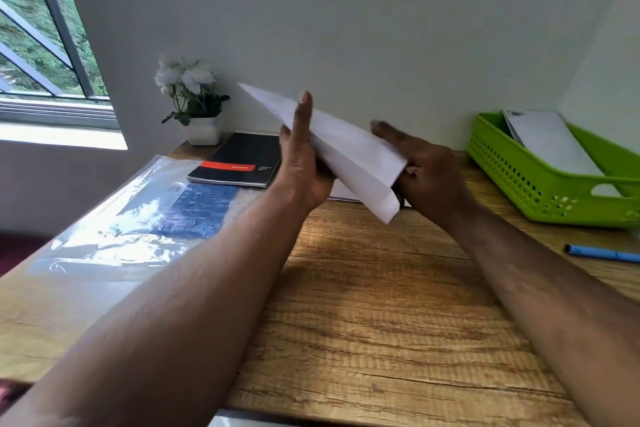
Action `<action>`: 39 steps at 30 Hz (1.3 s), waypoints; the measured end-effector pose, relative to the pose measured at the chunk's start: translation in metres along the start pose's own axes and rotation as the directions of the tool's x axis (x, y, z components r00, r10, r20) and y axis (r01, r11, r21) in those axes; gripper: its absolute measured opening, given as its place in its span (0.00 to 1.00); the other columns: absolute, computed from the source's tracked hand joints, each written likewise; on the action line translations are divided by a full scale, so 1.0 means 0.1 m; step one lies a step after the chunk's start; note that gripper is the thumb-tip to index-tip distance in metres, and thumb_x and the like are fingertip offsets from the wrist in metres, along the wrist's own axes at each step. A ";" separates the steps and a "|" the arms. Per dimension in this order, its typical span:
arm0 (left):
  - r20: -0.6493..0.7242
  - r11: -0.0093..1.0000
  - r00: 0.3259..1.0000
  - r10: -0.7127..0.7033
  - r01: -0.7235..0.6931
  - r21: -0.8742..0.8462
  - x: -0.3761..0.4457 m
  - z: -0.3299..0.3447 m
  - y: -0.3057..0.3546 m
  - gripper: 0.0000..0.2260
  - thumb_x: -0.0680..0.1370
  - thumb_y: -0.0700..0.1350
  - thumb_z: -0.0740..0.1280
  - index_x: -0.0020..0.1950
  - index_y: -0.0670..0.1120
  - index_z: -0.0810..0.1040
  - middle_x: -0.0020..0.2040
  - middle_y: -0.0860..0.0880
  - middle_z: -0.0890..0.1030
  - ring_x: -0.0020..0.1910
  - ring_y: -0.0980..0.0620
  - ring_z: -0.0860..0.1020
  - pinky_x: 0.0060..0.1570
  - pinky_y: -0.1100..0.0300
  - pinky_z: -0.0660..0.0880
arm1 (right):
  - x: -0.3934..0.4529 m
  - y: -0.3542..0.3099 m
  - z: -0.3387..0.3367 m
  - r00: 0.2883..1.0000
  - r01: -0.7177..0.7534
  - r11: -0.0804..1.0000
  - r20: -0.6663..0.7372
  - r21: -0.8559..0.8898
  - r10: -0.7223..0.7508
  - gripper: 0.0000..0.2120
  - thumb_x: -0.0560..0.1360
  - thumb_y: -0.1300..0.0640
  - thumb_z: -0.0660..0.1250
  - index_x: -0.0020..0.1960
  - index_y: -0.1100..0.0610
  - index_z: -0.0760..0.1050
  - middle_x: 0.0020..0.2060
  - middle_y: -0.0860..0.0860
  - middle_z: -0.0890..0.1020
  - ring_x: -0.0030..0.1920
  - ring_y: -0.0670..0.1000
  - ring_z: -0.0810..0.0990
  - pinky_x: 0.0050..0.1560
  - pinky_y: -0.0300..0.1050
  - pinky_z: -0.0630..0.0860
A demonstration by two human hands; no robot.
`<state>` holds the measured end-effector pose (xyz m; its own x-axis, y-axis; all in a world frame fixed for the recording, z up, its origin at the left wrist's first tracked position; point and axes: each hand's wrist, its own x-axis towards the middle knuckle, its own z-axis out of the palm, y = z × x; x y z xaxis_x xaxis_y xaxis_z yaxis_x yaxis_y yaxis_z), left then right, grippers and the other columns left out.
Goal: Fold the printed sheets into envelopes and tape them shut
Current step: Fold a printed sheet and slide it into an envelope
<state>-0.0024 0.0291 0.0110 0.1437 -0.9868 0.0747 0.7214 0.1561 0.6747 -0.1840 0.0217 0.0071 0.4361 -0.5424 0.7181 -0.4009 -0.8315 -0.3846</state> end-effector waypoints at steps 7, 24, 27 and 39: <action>-0.125 0.998 0.990 0.058 -0.059 0.002 0.07 -0.31 0.27 0.42 0.61 0.73 0.68 0.67 0.46 0.74 0.57 0.40 0.82 0.52 0.39 0.83 0.43 0.38 0.79 | -0.03 0.46 -0.16 0.828 -0.411 0.844 0.246 -0.343 0.503 0.26 0.75 0.47 0.68 0.71 0.50 0.69 0.70 0.49 0.71 0.70 0.50 0.68 0.66 0.40 0.62; -0.109 0.963 0.986 0.125 -0.148 -0.227 0.11 -0.48 0.37 0.39 0.71 0.74 0.58 0.61 0.40 0.76 0.52 0.42 0.78 0.53 0.39 0.81 0.54 0.44 0.77 | 0.10 0.27 -0.48 0.775 -0.542 0.459 0.208 0.704 0.597 0.11 0.71 0.70 0.67 0.52 0.62 0.80 0.40 0.52 0.85 0.39 0.47 0.82 0.35 0.36 0.78; -0.100 0.949 0.983 0.153 -0.174 -0.264 0.08 -0.44 0.38 0.36 0.72 0.73 0.57 0.58 0.41 0.76 0.53 0.42 0.78 0.54 0.39 0.80 0.56 0.43 0.76 | 0.10 0.20 -0.53 0.779 -0.512 0.209 0.348 0.833 0.521 0.09 0.60 0.66 0.71 0.39 0.60 0.83 0.34 0.54 0.80 0.25 0.44 0.73 0.24 0.33 0.66; -0.198 0.892 0.965 0.171 -0.237 -0.385 0.23 -0.66 0.49 0.39 0.70 0.73 0.60 0.69 0.45 0.71 0.66 0.42 0.76 0.55 0.39 0.81 0.57 0.37 0.74 | 0.06 0.24 -0.40 0.644 -0.732 0.274 0.502 0.623 0.577 0.19 0.73 0.69 0.61 0.32 0.56 0.84 0.34 0.49 0.84 0.37 0.46 0.78 0.40 0.38 0.70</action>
<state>0.0813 0.0167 -0.0025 0.3963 -0.9171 0.0423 0.8701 0.3899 0.3015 -0.2237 0.0031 0.0252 0.4538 -0.8897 -0.0511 0.0729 0.0942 -0.9929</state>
